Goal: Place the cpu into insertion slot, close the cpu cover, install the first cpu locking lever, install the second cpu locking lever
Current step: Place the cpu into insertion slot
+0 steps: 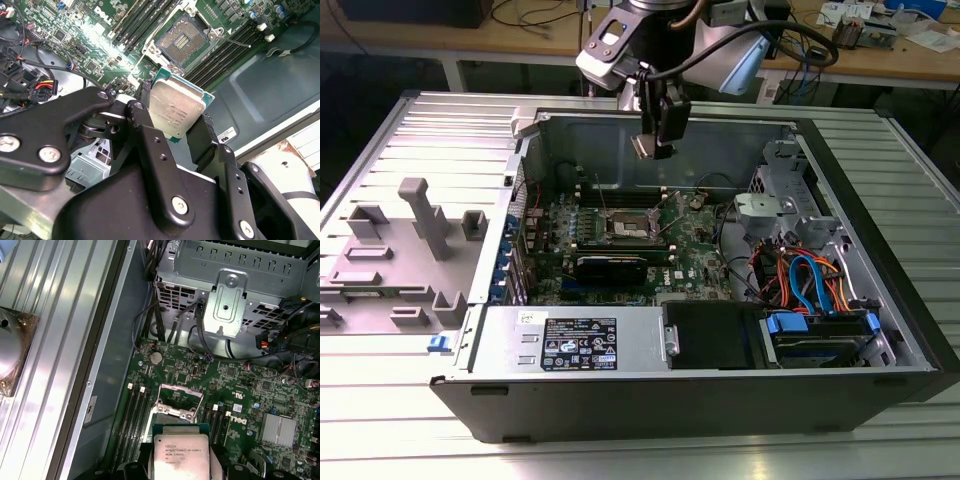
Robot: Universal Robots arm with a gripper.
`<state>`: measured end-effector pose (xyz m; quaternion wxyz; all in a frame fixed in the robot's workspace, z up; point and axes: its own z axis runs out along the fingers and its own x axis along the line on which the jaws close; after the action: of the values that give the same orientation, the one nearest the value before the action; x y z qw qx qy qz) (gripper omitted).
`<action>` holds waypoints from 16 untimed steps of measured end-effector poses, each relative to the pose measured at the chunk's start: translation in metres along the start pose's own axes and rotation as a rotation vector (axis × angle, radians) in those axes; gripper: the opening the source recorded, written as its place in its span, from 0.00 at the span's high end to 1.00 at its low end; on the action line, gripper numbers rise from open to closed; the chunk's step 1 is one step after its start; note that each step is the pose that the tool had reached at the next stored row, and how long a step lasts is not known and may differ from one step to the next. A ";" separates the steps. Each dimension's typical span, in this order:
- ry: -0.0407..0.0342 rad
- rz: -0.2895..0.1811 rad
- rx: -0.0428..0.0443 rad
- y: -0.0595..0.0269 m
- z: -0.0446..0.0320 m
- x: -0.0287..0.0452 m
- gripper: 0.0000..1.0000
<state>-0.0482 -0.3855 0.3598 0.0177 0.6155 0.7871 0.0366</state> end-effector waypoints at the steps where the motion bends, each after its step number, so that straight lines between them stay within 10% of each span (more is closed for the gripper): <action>1: -0.0003 0.004 -0.0001 0.0000 0.0000 0.0000 0.46; 16: -0.0040 0.051 -0.0009 -0.0001 0.0007 -0.0003 0.46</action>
<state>-0.0482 -0.3858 0.3591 0.0186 0.6354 0.7711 0.0362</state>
